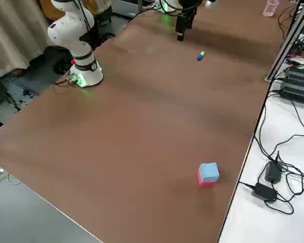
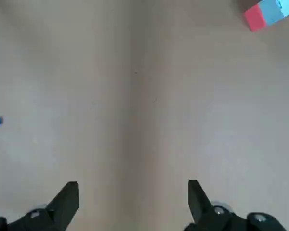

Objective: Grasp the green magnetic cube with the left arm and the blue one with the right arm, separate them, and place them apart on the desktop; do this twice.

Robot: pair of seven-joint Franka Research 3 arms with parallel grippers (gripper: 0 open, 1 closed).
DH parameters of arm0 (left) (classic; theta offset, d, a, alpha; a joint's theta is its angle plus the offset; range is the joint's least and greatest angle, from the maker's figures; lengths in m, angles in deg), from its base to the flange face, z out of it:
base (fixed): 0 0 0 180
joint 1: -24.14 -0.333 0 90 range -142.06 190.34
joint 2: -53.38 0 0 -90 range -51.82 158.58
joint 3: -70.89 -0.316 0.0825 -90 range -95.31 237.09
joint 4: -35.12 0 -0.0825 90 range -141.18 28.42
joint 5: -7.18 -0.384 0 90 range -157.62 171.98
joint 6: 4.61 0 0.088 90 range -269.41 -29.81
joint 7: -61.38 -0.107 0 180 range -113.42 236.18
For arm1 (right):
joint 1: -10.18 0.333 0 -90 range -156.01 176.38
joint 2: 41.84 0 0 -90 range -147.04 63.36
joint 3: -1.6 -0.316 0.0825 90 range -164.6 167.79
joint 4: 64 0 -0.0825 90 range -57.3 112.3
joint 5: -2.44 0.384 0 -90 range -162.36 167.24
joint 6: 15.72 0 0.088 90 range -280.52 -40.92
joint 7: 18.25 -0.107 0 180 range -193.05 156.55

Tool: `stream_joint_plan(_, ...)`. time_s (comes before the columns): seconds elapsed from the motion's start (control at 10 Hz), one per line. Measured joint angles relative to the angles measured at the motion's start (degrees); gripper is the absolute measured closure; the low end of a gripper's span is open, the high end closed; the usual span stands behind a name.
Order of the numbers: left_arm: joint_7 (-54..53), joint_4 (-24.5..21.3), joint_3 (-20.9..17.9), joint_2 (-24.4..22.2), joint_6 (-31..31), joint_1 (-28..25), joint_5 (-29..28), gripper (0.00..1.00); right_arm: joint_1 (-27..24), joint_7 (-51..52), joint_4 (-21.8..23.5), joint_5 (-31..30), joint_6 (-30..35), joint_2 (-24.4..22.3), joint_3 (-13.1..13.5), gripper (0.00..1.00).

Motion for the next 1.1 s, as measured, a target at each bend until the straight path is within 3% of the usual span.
stream_joint_plan(0.5,4.3,-0.3,0.1,1.3,-3.6,1.4,0.0,0.00,0.0,-1.3,-1.0,0.0,-0.1,0.0,0.0,0.00)
stream_joint_plan(0.8,29.8,-0.7,0.5,6.9,-7.8,9.1,0.0,0.00,1.2,-9.7,-1.5,0.0,-0.2,0.0,-0.2,0.00)
stream_joint_plan(1.1,44.9,-0.9,0.6,13.0,-10.2,16.8,0.0,0.00,4.9,-31.3,-1.3,0.2,-5.3,1.0,-0.5,0.03)
